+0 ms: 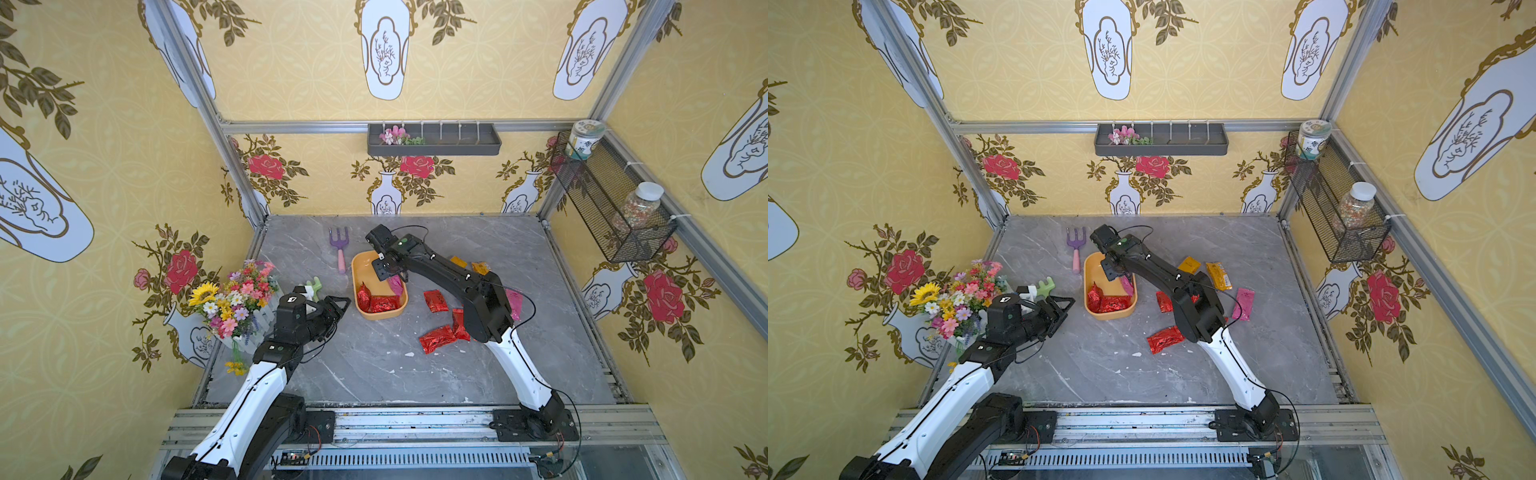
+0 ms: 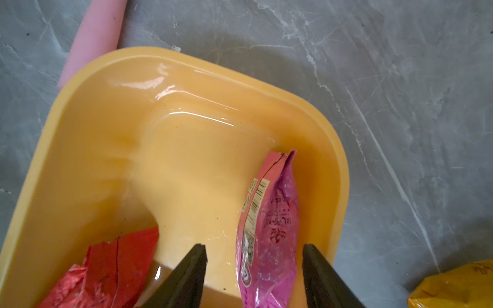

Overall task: Take the tea bags out of the storage box
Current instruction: Pick up the tea bag from the storage box.

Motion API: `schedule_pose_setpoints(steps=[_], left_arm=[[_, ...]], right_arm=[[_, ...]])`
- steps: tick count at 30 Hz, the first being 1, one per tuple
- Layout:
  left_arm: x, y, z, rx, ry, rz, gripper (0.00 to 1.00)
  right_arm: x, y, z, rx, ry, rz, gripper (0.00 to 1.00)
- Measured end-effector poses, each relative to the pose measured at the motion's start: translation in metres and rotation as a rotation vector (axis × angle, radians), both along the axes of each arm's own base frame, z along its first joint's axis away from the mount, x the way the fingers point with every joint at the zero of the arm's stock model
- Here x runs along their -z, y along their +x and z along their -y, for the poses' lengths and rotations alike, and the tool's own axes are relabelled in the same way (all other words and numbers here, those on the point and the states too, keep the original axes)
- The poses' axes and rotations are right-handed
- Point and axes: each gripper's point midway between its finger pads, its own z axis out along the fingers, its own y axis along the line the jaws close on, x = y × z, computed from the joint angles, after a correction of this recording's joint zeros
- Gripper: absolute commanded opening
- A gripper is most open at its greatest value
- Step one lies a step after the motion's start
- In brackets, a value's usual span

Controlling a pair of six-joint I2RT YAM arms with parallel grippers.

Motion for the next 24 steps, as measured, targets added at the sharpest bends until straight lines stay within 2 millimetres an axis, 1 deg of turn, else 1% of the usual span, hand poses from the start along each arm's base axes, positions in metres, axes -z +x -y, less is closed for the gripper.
schedule_pose_setpoints(steps=[2, 8, 14, 18, 20, 24], left_arm=[[0.0, 0.0, 0.0, 0.0, 0.0, -0.002, 0.67], [0.001, -0.002, 0.0, 0.0, 0.001, -0.009, 0.67], [0.001, -0.003, 0.0, 0.001, 0.001, -0.009, 0.67], [0.001, -0.003, 0.0, 0.002, 0.002, -0.01, 0.67], [0.002, -0.003, 0.0, 0.002, 0.002, -0.01, 0.67], [0.005, -0.003, 0.0, 0.004, 0.003, -0.02, 0.67]], right_arm=[[0.001, 0.001, -0.001, 0.0, 0.003, 0.001, 0.63], [0.013, 0.002, -0.002, 0.008, -0.027, 0.003, 0.63], [0.016, 0.005, -0.006, 0.014, -0.053, 0.032, 0.64], [0.02, 0.007, -0.007, 0.026, -0.068, 0.045, 0.62], [0.023, 0.004, -0.01, 0.023, -0.066, 0.038, 0.61], [0.025, -0.009, -0.023, -0.007, -0.069, 0.038, 0.59]])
